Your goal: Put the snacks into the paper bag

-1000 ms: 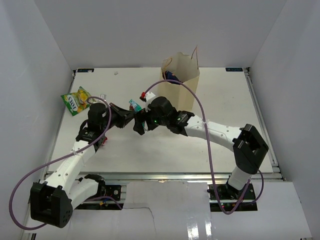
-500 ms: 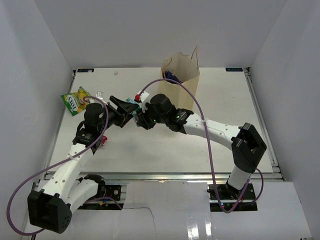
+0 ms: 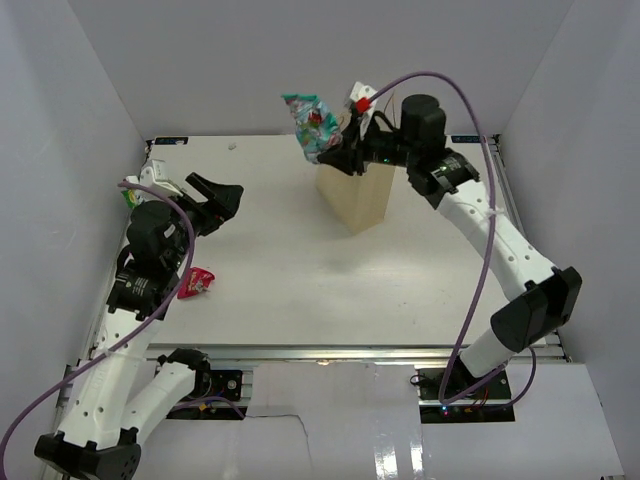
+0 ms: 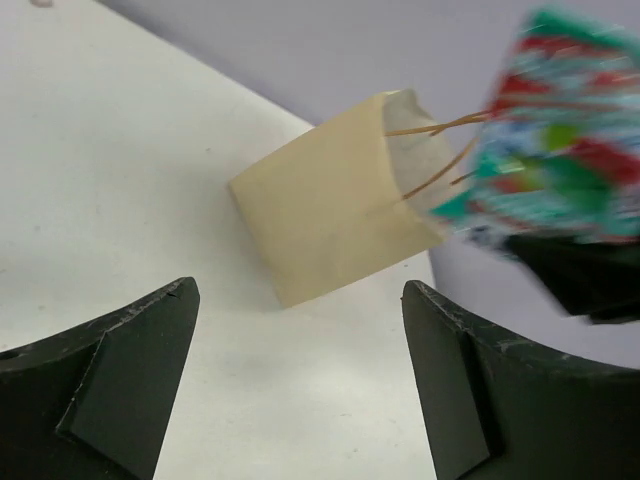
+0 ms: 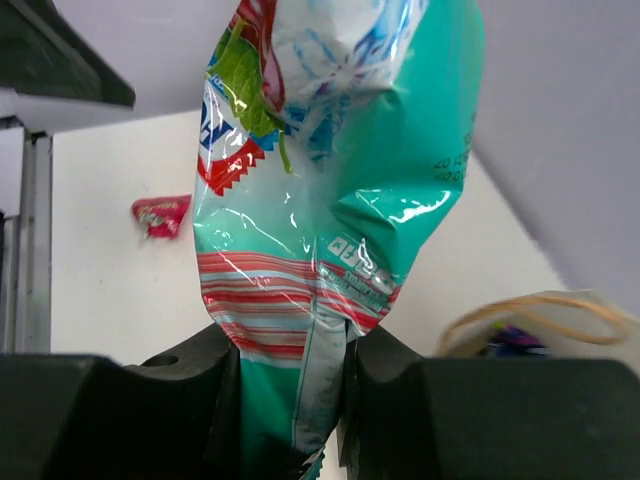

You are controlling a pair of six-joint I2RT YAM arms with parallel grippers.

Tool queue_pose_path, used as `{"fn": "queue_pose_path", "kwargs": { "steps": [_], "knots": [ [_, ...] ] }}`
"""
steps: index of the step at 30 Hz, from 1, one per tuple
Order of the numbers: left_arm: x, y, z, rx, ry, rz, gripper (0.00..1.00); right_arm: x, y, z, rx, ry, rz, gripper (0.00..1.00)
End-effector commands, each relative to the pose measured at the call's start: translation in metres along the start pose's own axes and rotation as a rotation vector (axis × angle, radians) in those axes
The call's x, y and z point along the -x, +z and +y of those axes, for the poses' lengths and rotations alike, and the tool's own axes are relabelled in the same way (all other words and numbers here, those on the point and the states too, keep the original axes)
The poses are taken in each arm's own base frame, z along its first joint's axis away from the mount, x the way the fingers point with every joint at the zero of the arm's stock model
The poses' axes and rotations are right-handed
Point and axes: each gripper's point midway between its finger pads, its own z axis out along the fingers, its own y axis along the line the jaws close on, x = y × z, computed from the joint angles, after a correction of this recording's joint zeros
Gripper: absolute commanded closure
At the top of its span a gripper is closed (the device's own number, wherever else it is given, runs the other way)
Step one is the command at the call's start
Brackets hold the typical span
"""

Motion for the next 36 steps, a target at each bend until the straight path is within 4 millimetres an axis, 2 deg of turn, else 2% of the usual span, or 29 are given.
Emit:
{"fn": "queue_pose_path", "kwargs": {
  "steps": [1,2,3,5,6,8,9,10,11,12,13,17,20,23,24,26,30,31,32,33,35,36],
  "knots": [
    [-0.028,0.005,0.047,0.166,0.069,0.076,0.07,0.093,-0.049,0.001,-0.038,-0.127,-0.179,0.92],
    [-0.035,0.006,0.053,0.181,0.068,0.091,0.07,0.098,-0.064,-0.022,-0.146,-0.124,-0.181,0.92],
    [-0.037,0.007,0.057,0.19,0.068,0.096,0.07,0.1,-0.071,-0.035,-0.213,-0.122,-0.18,0.92],
    [-0.042,0.008,0.062,0.204,0.071,0.103,0.07,0.095,-0.09,-0.069,-0.395,-0.124,-0.16,0.92],
    [-0.045,0.008,0.067,0.22,0.074,0.108,0.07,0.089,-0.094,-0.08,-0.446,-0.123,-0.144,0.92],
    [-0.048,0.008,0.076,0.25,0.085,0.113,0.06,0.066,-0.093,-0.105,-0.54,-0.132,-0.08,0.92],
    [-0.051,0.008,0.08,0.262,0.091,0.119,0.06,0.063,-0.095,-0.11,-0.568,-0.136,-0.067,0.92],
    [-0.052,0.009,0.083,0.276,0.093,0.123,0.05,0.048,-0.092,-0.124,-0.613,-0.125,-0.032,0.92],
    [-0.056,0.008,0.089,0.299,0.094,0.135,0.05,0.044,-0.09,-0.13,-0.626,-0.123,-0.018,0.92],
    [-0.06,0.01,0.095,0.324,0.097,0.145,0.05,0.025,-0.082,-0.14,-0.632,-0.102,0.028,0.92],
    [-0.061,0.01,0.099,0.342,0.1,0.152,0.05,0.023,-0.079,-0.146,-0.645,-0.101,0.038,0.92],
    [-0.077,0.005,0.122,0.462,0.088,0.214,0.05,-0.013,-0.079,-0.173,-0.746,-0.091,0.14,0.92],
    [-0.083,0.0,0.134,0.513,0.079,0.227,0.05,-0.032,-0.081,-0.174,-0.754,-0.102,0.19,0.91],
    [-0.087,-0.005,0.142,0.541,0.072,0.221,0.05,-0.042,-0.077,-0.165,-0.703,-0.131,0.215,0.58],
    [-0.087,-0.006,0.143,0.547,0.072,0.219,0.04,-0.04,-0.074,-0.157,-0.661,-0.139,0.207,0.34],
    [-0.089,-0.006,0.147,0.566,0.075,0.229,0.02,-0.028,-0.076,-0.146,-0.629,-0.151,0.176,0.15],
    [-0.094,-0.003,0.159,0.646,0.082,0.284,0.02,0.004,-0.076,-0.114,-0.504,-0.184,0.084,0.07],
    [-0.103,-0.002,0.167,0.69,0.09,0.34,0.02,0.011,-0.079,-0.108,-0.481,-0.194,0.066,0.06],
    [-0.099,0.001,0.167,0.703,0.087,0.344,0.02,0.021,-0.084,-0.101,-0.465,-0.206,0.045,0.03],
    [-0.101,0.001,0.171,0.731,0.087,0.361,0.02,0.025,-0.089,-0.098,-0.446,-0.221,0.04,0.02],
    [-0.103,0.0,0.186,0.83,0.098,0.399,0.02,0.032,-0.095,-0.079,-0.346,-0.229,0.016,0.03],
    [-0.105,-0.002,0.192,0.869,0.1,0.412,0.02,0.027,-0.099,-0.072,-0.286,-0.213,0.01,0.03]
  ]
}}
